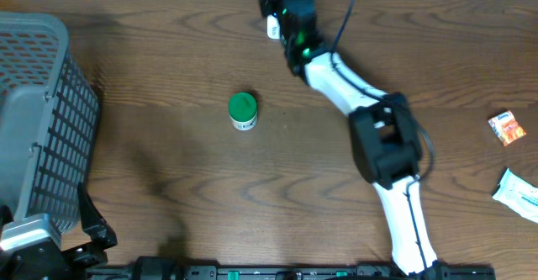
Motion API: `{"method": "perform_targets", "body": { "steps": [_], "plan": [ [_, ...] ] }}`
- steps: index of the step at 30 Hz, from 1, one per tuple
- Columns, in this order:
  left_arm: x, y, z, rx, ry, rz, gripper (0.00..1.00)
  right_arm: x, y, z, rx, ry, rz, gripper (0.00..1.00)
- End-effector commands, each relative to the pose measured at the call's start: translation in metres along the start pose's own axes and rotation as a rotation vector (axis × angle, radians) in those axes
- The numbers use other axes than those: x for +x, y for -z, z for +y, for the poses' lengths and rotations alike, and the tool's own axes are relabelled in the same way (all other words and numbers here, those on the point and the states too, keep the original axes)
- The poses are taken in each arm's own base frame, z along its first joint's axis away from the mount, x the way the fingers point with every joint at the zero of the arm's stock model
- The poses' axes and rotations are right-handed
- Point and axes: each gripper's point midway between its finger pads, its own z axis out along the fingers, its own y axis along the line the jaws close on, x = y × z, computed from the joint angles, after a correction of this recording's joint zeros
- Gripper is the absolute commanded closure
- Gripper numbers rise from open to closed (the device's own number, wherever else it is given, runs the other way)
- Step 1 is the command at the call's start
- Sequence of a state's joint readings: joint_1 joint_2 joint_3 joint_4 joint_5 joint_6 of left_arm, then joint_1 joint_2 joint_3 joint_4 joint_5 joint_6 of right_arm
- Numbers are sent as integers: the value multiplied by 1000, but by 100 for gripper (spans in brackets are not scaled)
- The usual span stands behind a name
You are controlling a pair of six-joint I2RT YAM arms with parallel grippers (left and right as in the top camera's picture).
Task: Scan the item barcode
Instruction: 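Move the candy bar right and drop it at the table's right edge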
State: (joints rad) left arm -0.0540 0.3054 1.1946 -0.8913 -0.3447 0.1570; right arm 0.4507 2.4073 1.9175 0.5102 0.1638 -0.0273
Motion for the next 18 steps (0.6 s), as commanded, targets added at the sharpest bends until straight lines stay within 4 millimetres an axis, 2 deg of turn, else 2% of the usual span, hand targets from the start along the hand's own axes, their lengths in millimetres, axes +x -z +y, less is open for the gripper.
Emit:
{"method": "perform_targets", "body": {
  "steps": [1, 4, 6, 9, 11, 14, 15, 18],
  "plan": [
    [-1, 2, 1, -2, 4, -7, 11, -103, 25, -43, 68, 36, -84, 99],
    [-3, 2, 1, -2, 8, -14, 11, -123, 47, -82, 154, 63, 16, 99],
    [-2, 2, 1, -2, 8, -13, 11, -127, 72, -119, 236, 97, 137, 99],
    [-2, 2, 1, -2, 7, -12, 11, -121, 109, -173, 364, 137, 293, 99],
    [-1, 2, 1, -2, 5, -6, 11, -112, 139, -223, 482, 151, 401, 99],
    [4, 2, 0, 0, -3, 11, 11, -85, 177, -289, 593, 192, 573, 99],
    [6, 2, 0, 1, -7, 22, 11, -64, 195, -317, 633, 177, 661, 99],
    [10, 2, 0, 3, -13, 37, 11, -11, 237, -372, 710, 128, 856, 99]
  ]
}}
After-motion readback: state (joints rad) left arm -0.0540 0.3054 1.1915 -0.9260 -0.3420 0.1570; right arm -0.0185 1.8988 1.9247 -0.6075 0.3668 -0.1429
